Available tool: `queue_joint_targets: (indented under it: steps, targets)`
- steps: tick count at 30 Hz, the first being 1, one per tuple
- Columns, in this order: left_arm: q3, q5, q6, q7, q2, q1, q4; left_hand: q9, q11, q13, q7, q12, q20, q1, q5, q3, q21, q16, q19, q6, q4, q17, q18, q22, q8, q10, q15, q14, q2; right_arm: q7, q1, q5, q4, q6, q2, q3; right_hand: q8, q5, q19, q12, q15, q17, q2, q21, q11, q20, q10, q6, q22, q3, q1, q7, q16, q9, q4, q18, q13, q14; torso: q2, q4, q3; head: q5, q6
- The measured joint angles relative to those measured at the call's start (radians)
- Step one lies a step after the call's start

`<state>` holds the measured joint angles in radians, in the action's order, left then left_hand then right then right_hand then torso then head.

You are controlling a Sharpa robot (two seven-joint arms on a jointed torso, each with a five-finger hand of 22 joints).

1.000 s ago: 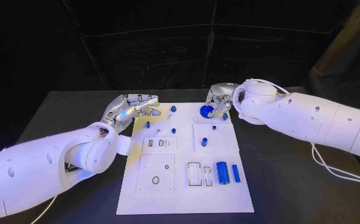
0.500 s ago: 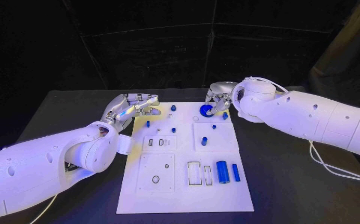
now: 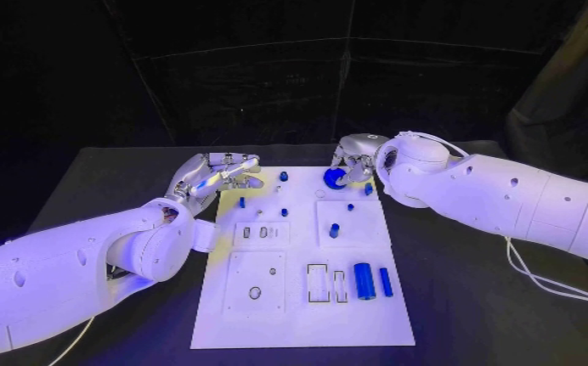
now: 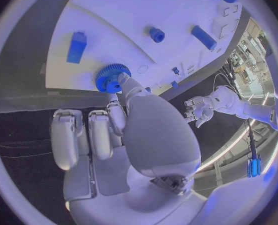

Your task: Assemble the parts on the task board

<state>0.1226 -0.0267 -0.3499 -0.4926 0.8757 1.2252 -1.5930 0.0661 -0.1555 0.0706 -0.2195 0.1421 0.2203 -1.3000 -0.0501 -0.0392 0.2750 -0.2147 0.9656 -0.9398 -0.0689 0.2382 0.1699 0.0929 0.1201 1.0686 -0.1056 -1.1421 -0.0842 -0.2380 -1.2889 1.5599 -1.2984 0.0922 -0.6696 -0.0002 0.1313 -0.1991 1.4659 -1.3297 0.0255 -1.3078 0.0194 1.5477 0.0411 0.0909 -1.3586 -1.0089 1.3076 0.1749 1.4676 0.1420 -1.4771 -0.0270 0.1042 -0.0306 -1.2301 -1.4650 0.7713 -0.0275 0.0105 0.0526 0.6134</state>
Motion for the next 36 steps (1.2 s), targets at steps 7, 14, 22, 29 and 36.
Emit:
queue_joint_targets:
  steps: [7, 14, 22, 29, 36]
  targets:
    - [0.0, 0.0, 0.002, 0.001, 0.004, 0.0, -0.002, 0.0, 0.0, -0.001, 0.0, -0.004, 0.0, 0.0, 0.0, -0.003, -0.004, 0.004, 0.0, 0.0, -0.003, 0.001, 0.0, -0.002, 0.0, 0.0, 0.0, 0.0, 0.0, -0.019, 0.0, 0.021, -0.089, 0.084, -0.021, 0.001, 0.0, -0.001, 0.003, -0.01, 0.0, 0.0, 0.002, 0.004, 0.0, -0.003, -0.007, 0.0, 0.0, 0.004, -0.002, 0.0, -0.004, 0.0, -0.004, 0.001, -0.015, 0.0, 0.0, 0.0, 0.0011, -0.003, -0.005]
    - [0.0, 0.0, 0.002, 0.001, 0.007, 0.0, -0.005, 0.0, -0.004, -0.001, -0.004, -0.011, 0.0, 0.0, 0.0, -0.006, -0.011, 0.012, 0.0, 0.004, -0.006, 0.002, 0.0, -0.005, -0.004, -0.004, -0.004, 0.004, 0.0, -0.041, 0.0, 0.044, -0.146, 0.148, 0.007, 0.001, 0.0, -0.001, 0.003, -0.01, 0.0, 0.0, 0.013, 0.004, -0.009, -0.003, -0.015, -0.001, 0.0, 0.011, -0.038, 0.0, -0.008, 0.0, -0.011, 0.016, -0.014, 0.0, -0.001, -0.0024, 0.0022, -0.006, -0.006]
    - [0.0, 0.0, 0.001, 0.001, 0.009, 0.0, -0.007, 0.0, -0.004, -0.002, -0.004, -0.011, 0.0, 0.0, 0.0, -0.008, -0.011, 0.012, 0.0, 0.004, -0.008, 0.003, 0.0, -0.007, -0.004, -0.004, -0.004, 0.004, 0.0, -0.056, 0.024, 0.068, -0.133, 0.169, 0.082, 0.002, 0.0, 0.008, 0.003, -0.011, 0.0, 0.0, 0.015, 0.004, -0.009, -0.003, -0.016, -0.002, 0.0, 0.02, -0.047, -0.002, -0.008, 0.0, -0.004, 0.016, -0.014, 0.0, 0.0, -0.003, 0.0022, -0.011, -0.005]
    - [0.0, 0.0, 0.001, 0.001, 0.009, 0.0, -0.007, 0.0, -0.004, -0.002, -0.004, -0.011, 0.0, 0.0, 0.0, -0.008, -0.011, 0.012, 0.0, 0.004, -0.008, 0.003, 0.0, -0.007, -0.004, -0.004, -0.004, 0.004, 0.0, -0.059, 0.054, 0.085, -0.092, 0.167, 0.14, 0.0, 0.0, 0.008, 0.003, -0.011, 0.0, 0.0, 0.017, 0.004, -0.005, -0.003, -0.011, -0.002, 0.0, 0.027, -0.05, -0.002, -0.007, 0.0, -0.002, 0.016, -0.014, 0.0, 0.0, -0.0028, 0.0016, -0.016, -0.003]
    - [0.0, 0.0, 0.001, 0.001, 0.012, 0.0, -0.007, 0.0, -0.004, -0.002, -0.004, -0.011, 0.0, 0.0, 0.0, -0.008, -0.011, 0.012, 0.0, 0.004, -0.008, 0.003, 0.0, -0.007, -0.004, -0.004, -0.004, 0.004, 0.0, -0.056, 0.068, 0.097, -0.038, 0.162, 0.184, 0.003, 0.0, 0.013, 0.003, -0.005, 0.0, 0.0, 0.025, 0.004, -0.005, -0.003, -0.011, -0.002, 0.0, 0.046, -0.06, -0.002, -0.007, 0.0, 0.009, 0.016, -0.013, 0.0, 0.0, -0.0006, 0.0005, -0.02, -0.003]
